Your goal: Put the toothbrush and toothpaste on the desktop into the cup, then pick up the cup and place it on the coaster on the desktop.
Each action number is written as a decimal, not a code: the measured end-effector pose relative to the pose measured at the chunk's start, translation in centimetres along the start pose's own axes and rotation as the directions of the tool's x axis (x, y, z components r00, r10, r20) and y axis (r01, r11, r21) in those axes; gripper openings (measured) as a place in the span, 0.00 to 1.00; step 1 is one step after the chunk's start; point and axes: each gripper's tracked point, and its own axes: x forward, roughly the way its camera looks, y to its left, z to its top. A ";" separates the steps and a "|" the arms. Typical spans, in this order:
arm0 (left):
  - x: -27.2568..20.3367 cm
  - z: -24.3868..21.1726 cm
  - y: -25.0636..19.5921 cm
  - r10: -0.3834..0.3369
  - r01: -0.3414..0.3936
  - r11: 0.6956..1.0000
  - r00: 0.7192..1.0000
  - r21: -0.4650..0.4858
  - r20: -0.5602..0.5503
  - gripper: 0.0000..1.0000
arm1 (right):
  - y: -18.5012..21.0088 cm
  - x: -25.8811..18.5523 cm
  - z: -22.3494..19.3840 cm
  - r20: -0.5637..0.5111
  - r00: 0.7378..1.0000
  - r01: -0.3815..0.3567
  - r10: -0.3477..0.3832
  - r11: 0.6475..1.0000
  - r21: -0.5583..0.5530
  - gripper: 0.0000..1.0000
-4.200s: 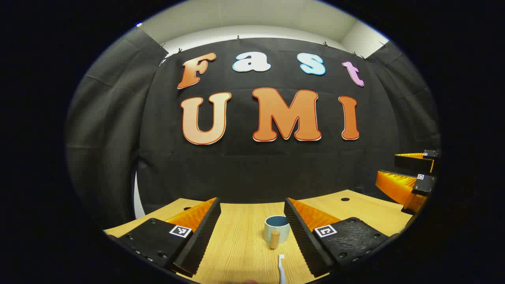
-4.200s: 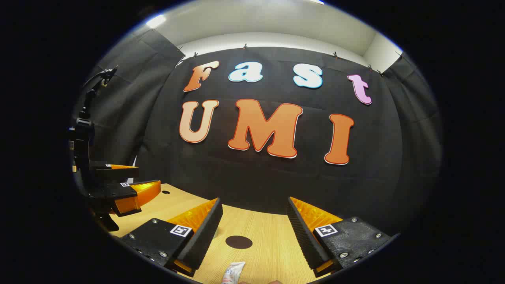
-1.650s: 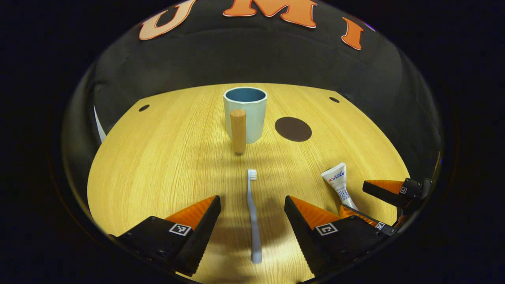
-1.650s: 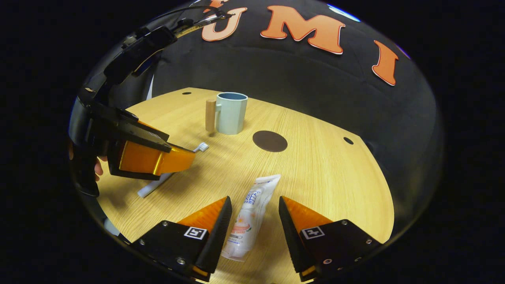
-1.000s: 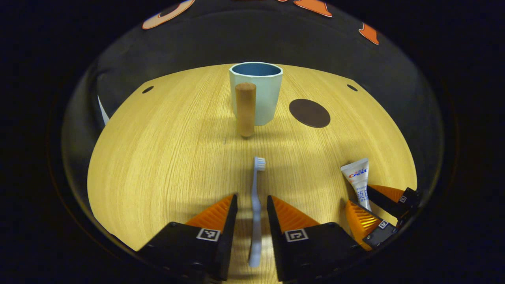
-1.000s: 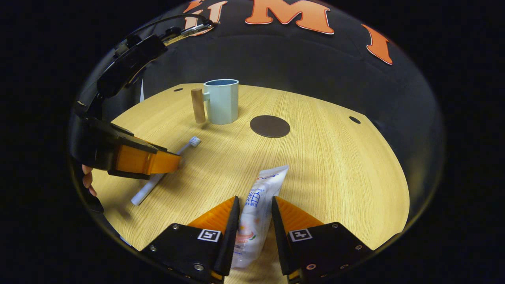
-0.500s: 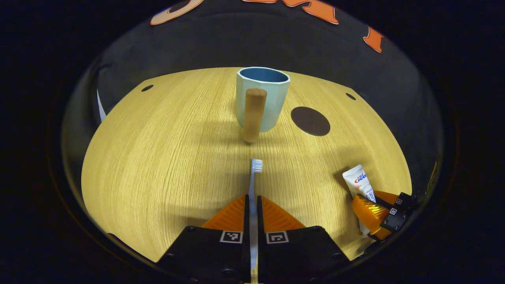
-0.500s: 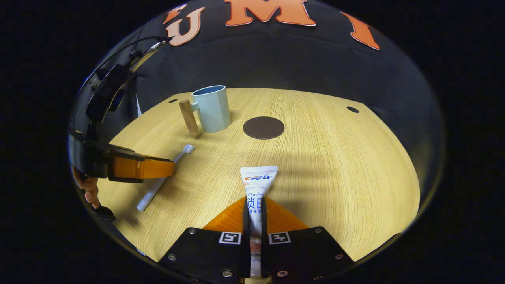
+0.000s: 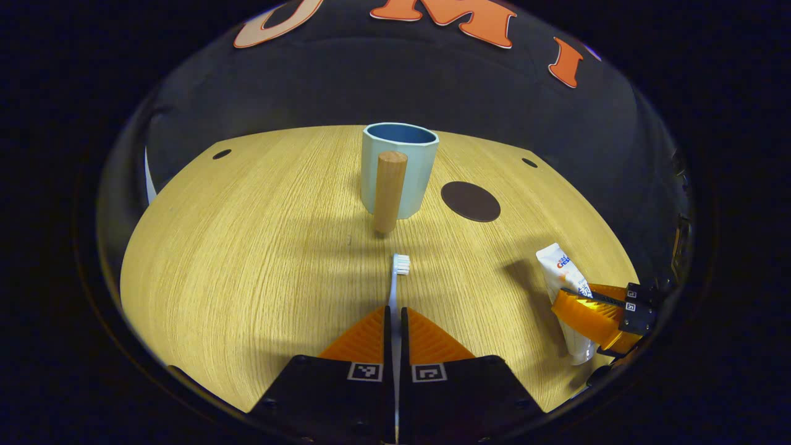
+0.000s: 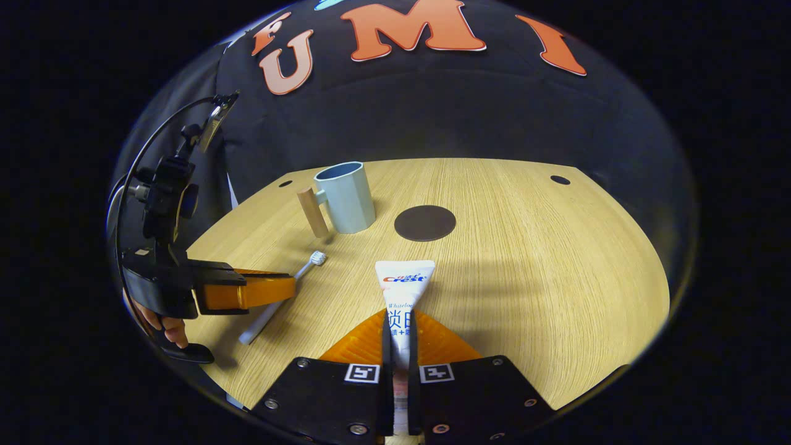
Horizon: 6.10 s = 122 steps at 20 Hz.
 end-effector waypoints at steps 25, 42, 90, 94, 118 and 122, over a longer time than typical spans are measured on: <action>-6.4 23.6 1.5 -0.010 0.058 0.996 0.831 -0.070 0.557 0.01 | -1.4 -1.9 12.5 0.318 0.948 0.007 0.006 0.999 -0.038 0.09; 5.2 29.6 0.1 -0.083 0.106 0.994 0.808 -0.006 0.583 0.02 | -3.1 3.0 18.6 0.382 0.924 0.012 0.005 0.999 -0.042 0.09; -3.0 14.3 3.7 -0.089 0.081 0.996 0.905 0.036 0.416 0.98 | 10.5 14.6 27.9 0.497 0.826 -0.274 0.264 0.960 -0.055 0.08; -3.1 13.8 4.1 -0.078 0.073 0.997 0.906 0.026 0.416 0.98 | 12.0 15.7 27.2 0.496 0.820 -0.280 0.284 0.956 -0.084 0.09; -3.6 12.1 2.3 -0.050 0.053 0.999 0.941 0.000 0.335 0.98 | 8.3 12.3 21.8 0.297 0.934 -0.160 0.201 0.974 -0.159 0.53; -3.0 12.8 2.0 -0.037 0.043 0.999 0.957 -0.016 0.287 0.98 | 7.4 8.5 23.3 0.351 0.915 -0.144 0.197 0.974 -0.172 0.73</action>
